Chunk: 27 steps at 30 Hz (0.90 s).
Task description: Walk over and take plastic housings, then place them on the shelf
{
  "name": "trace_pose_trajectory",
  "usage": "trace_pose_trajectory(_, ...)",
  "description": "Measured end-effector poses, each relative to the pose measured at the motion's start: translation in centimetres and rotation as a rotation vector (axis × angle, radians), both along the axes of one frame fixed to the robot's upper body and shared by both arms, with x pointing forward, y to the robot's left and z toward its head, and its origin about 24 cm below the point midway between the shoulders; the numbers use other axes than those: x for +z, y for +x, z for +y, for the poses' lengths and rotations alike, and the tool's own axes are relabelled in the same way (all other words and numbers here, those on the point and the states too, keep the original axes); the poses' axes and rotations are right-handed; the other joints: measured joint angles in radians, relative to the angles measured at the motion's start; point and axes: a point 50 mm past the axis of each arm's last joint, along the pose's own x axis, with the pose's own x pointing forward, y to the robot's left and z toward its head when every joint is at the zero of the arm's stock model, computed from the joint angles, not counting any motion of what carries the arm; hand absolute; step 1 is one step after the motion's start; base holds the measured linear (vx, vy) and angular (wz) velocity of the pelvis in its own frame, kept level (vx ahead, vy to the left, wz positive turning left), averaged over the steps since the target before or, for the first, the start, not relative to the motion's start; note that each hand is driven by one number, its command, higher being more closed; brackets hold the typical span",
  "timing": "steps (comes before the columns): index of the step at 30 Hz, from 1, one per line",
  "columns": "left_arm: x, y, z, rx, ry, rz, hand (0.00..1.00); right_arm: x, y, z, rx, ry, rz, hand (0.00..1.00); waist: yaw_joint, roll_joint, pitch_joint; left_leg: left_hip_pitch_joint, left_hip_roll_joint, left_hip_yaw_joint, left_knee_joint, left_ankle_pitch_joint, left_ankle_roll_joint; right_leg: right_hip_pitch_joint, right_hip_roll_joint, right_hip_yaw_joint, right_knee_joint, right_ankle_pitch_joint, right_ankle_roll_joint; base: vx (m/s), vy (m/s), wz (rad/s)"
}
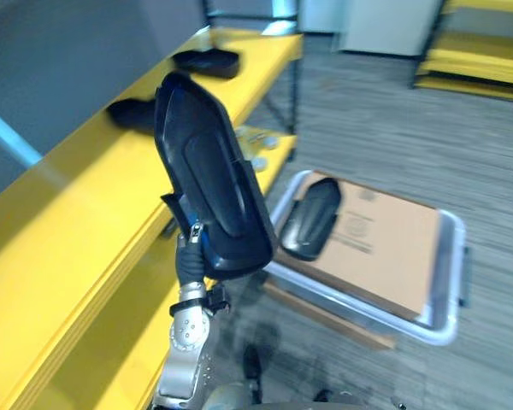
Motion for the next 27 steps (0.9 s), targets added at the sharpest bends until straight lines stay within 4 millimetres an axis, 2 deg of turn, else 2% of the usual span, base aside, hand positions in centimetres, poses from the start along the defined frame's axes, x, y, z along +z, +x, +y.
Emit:
trace_pose_trajectory(2, -0.1, 0.0, 0.4, 0.014, 0.005, 0.002, 1.0, 0.1, 1.5, 0.5, 0.03, 0.007, -0.027, 0.0, 0.0, -0.014, 0.005, -0.002, -0.032, -0.016, -0.005, -0.033, -0.004, 0.012, -0.029, -0.025, 0.012, -0.01, 0.033, 0.01, 0.092, 0.68)
trace_pose_trajectory(3, -0.3, 0.0, 0.4, 0.018, 0.004, 0.014, 1.0, 0.2, 2.2, 0.7, 0.046, 0.011, -0.039, 0.0, -0.001, -0.017, 0.007, -0.003, -0.043, -0.017, 0.01, -0.059, -0.008, 0.022, -0.045, -0.039, 0.034, -0.015, 0.036, 0.05, 0.15, 0.58)
trace_pose_trajectory(5, -0.7, 0.1, 0.3, 0.02, 0.002, 0.032, 1.0, 0.2, 2.6, 1.0, 0.075, 0.021, -0.043, 0.0, 0.001, -0.009, 0.009, 0.003, -0.066, -0.045, 0.051, -0.088, 0.008, 0.008, -0.084, 0.033, 0.125, -0.017, -0.025, 0.1, 0.159, 0.5)
trace_pose_trajectory(6, -0.6, 0.2, 0.3, 0.019, 0.003, 0.033, 1.0, 0.1, 2.5, 1.2, 0.081, 0.031, -0.041, 0.0, -0.01, 0.006, 0.014, 0.02, -0.072, -0.081, 0.056, -0.097, 0.018, -0.041, -0.065, 0.192, 0.188, -0.046, -0.046, 0.14, 0.171, 0.6)
trace_pose_trajectory(8, -0.1, 0.5, 0.1, 0.017, 0.008, 0.011, 1.0, 0.0, 2.2, 1.2, 0.08, 0.037, -0.025, 0.0, -0.017, 0.024, 0.028, 0.059, -0.079, -0.14, 0.033, -0.095, 0.016, -0.103, 0.052, 0.429, 0.193, -0.1, -0.008, 0.13, 0.139, 0.82)
trace_pose_trajectory(9, 0.0, 0.6, 0.1, 0.022, 0.018, 0.003, 1.0, 0.0, 2.2, 1.2, 0.09, 0.036, -0.02, 0.0, -0.023, 0.026, 0.028, 0.078, -0.09, -0.17, 0.023, -0.09, 0.017, -0.147, 0.106, 0.522, 0.191, -0.109, -0.002, 0.1, 0.076, 0.79)
trace_pose_trajectory(12, 0.4, 0.9, -0.1, 0.026, 0.023, -0.012, 1.0, -0.2, 1.4, 1.3, 0.106, 0.035, 0.003, 0.0, -0.067, 0.026, 0.03, 0.105, -0.133, -0.268, 0.018, -0.076, 0.027, -0.217, 0.2, 0.702, 0.192, -0.112, 0.007, 0.12, 0.017, 1.36)
trace_pose_trajectory(13, 0.5, 0.8, -0.8, 0.001, 0.022, -0.017, 1.0, -0.3, 0.4, 1.2, 0.098, 0.036, 0.027, 0.0, -0.074, 0.031, 0.033, 0.113, -0.158, -0.323, 0.017, -0.088, 0.016, -0.236, 0.234, 0.768, 0.185, -0.104, 0.015, 0.08, -0.019, 1.52)
trace_pose_trajectory(14, 0.3, 0.8, -0.9, -0.001, 0.028, -0.011, 1.0, -0.5, -0.4, 1.4, 0.088, 0.045, 0.048, 0.0, -0.066, 0.0, 0.04, 0.133, -0.171, -0.308, 0.051, -0.169, -0.078, -0.234, 0.22, 0.814, 0.13, -0.058, 0.018, 0.08, -0.019, 1.43)
trace_pose_trajectory(15, 0.5, 0.8, -0.9, -0.001, 0.038, -0.023, 1.0, -0.7, -0.6, 1.9, 0.083, 0.059, 0.051, 0.0, -0.061, -0.026, 0.037, 0.109, -0.178, -0.292, 0.139, -0.195, -0.064, -0.24, 0.184, 0.813, 0.103, -0.026, 0.012, 0.17, -0.066, 1.18)
trace_pose_trajectory(16, 1.1, 0.9, -1.2, -0.018, 0.044, -0.057, 1.0, -0.9, -1.0, 2.4, 0.078, 0.074, 0.059, 0.0, -0.051, -0.011, 0.045, 0.048, -0.086, -0.346, 0.34, -0.273, -0.005, -0.254, 0.163, 0.754, 0.166, 0.008, 0.034, 0.14, -0.015, 0.76)
trace_pose_trajectory(17, 0.4, 0.7, -1.1, -0.001, 0.024, -0.032, 1.0, -0.8, -0.5, 2.4, 0.091, 0.075, 0.05, 0.0, -0.036, -0.01, 0.047, 0.053, -0.094, -0.338, 0.345, -0.296, -0.055, -0.24, 0.167, 0.764, 0.164, -0.007, 0.039, 0.19, -0.002, 0.42)
trace_pose_trajectory(18, -0.3, 0.3, -1.0, 0.007, 0.015, 0.0, 1.0, -0.6, -0.1, 2.3, 0.102, 0.066, 0.031, 0.0, -0.023, 0.0, 0.038, 0.075, -0.098, -0.339, 0.293, -0.283, -0.07, -0.221, 0.169, 0.778, 0.114, 0.001, 0.035, 0.1, 0.07, 0.0)
trace_pose_trajectory(20, -1.0, -0.1, -0.9, -0.01, 0.02, 0.029, 1.0, -0.4, 0.5, 2.4, 0.114, 0.059, 0.012, 0.0, -0.024, 0.013, 0.027, 0.118, -0.099, -0.342, 0.213, -0.249, -0.087, -0.179, 0.177, 0.778, 0.017, 0.044, 0.029, 0.11, 0.033, -0.04)
trace_pose_trajectory(22, -1.4, -0.1, -1.1, -0.04, 0.031, 0.045, 1.0, -0.5, 0.5, 2.5, 0.128, 0.057, 0.018, 0.0, -0.03, 0.014, 0.025, 0.14, -0.096, -0.349, 0.178, -0.214, -0.055, -0.144, 0.191, 0.766, -0.041, 0.073, 0.026, 0.15, -0.016, 0.07)
trace_pose_trajectory(27, -2.8, 0.0, -1.3, -0.074, 0.045, 0.113, 1.0, -0.5, 0.4, 2.6, 0.143, 0.064, 0.018, 0.0, -0.043, 0.009, 0.017, 0.183, -0.087, -0.361, 0.136, -0.2, -0.07, -0.074, 0.205, 0.753, -0.137, 0.101, 0.011, 0.14, -0.044, 0.01)
